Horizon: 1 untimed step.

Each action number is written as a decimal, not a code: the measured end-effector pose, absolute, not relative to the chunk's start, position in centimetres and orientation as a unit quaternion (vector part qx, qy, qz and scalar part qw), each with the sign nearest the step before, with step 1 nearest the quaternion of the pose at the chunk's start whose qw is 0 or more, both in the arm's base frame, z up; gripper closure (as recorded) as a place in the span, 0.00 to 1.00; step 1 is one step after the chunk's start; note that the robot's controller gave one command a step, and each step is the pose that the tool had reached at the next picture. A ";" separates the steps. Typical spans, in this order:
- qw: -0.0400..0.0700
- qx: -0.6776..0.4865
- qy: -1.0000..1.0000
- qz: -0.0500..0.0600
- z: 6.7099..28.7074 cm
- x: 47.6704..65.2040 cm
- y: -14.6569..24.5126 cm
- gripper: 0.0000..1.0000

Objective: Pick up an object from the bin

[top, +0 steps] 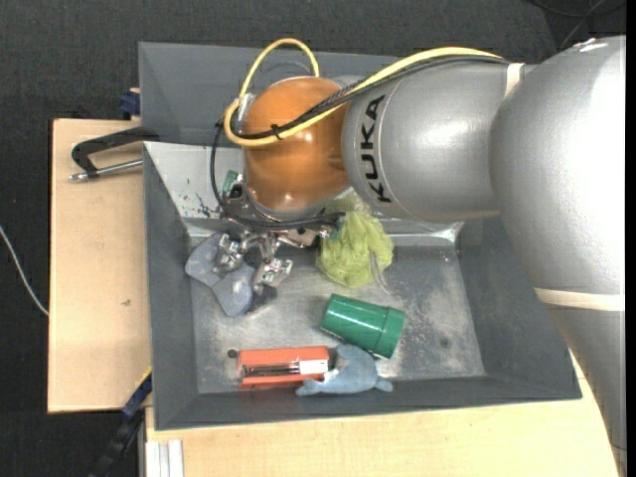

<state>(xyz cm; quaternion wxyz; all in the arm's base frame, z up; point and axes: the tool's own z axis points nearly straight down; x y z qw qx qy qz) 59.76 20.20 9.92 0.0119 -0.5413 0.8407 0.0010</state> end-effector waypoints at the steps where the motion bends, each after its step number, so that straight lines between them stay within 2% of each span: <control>1: 0.012 -0.541 0.841 0.001 9.9 59.8 20.2 1.00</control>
Offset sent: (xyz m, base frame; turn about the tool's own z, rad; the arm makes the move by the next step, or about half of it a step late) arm 0.0000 0.0000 0.0000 0.0000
